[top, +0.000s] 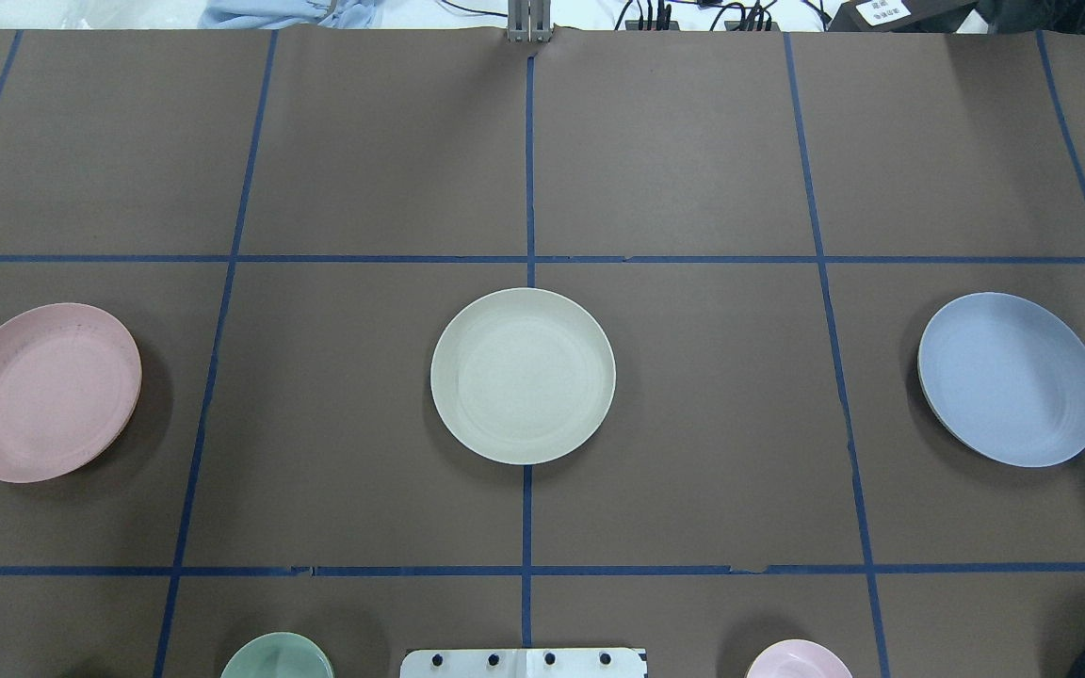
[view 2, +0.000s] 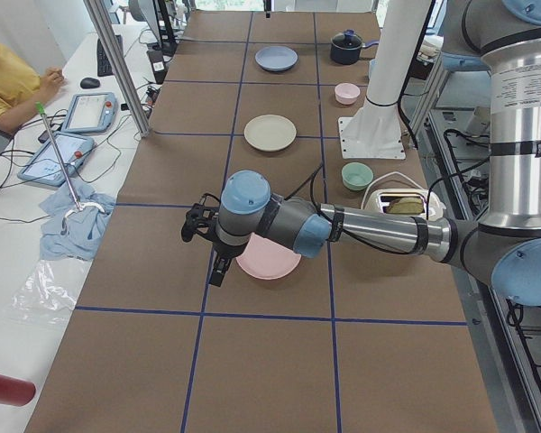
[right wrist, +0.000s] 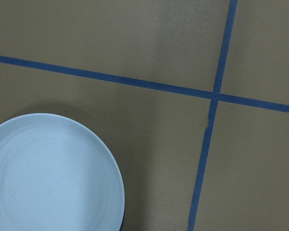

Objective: Stack three plates with pink and blue

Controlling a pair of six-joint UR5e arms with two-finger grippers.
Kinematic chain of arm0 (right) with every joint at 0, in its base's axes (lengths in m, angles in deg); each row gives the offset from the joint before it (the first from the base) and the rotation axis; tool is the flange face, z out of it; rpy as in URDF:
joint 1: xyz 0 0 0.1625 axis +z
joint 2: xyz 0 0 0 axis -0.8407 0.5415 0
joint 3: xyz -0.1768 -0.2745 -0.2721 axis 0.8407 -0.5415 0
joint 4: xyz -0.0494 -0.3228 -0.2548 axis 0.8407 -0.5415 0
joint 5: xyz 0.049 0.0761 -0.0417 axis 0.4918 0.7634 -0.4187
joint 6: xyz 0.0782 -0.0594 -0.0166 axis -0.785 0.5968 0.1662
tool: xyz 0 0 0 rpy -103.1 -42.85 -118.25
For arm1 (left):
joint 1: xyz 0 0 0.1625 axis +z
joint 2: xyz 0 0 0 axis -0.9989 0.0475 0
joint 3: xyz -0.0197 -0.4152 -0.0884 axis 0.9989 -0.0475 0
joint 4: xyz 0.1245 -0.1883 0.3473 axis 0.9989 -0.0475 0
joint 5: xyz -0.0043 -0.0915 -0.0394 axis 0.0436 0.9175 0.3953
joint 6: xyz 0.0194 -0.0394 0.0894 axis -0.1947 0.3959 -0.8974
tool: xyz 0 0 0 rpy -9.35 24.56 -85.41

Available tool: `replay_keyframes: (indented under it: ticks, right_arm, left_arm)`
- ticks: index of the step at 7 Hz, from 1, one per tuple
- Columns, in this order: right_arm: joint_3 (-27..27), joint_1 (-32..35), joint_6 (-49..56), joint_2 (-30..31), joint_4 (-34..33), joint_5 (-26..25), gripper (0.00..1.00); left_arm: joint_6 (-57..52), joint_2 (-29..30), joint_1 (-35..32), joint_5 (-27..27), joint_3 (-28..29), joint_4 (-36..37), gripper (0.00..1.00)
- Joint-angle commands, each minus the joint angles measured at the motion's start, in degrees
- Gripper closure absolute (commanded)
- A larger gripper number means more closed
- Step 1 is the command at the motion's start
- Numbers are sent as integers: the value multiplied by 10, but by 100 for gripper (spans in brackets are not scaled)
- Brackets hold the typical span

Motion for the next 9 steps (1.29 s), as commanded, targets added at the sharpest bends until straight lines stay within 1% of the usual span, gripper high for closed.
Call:
replay_keyframes:
  ticks: [1, 4, 6, 7, 8, 9]
  right_arm:
    - [-1, 0, 0, 0, 1, -1, 0]
    - [6, 0, 0, 0, 2, 3, 0]
    - [7, -1, 0, 0, 7, 4, 0]
    - [0, -2, -2, 4, 40, 6, 0]
    - [-1, -4, -2, 5, 46, 6, 0]
    - [-2, -4, -2, 5, 46, 6, 0]
  left_arm:
    - [1, 0, 1, -3, 5, -4, 0]
    - [1, 12, 2, -4, 7, -9, 0]
    - [2, 6, 10, -4, 8, -35, 0]
    - [1, 6, 47, -3, 8, -37, 1]
    - [1, 5, 69, -3, 15, -36, 1]
    - [0, -5, 69, 9, 39, -37, 0]
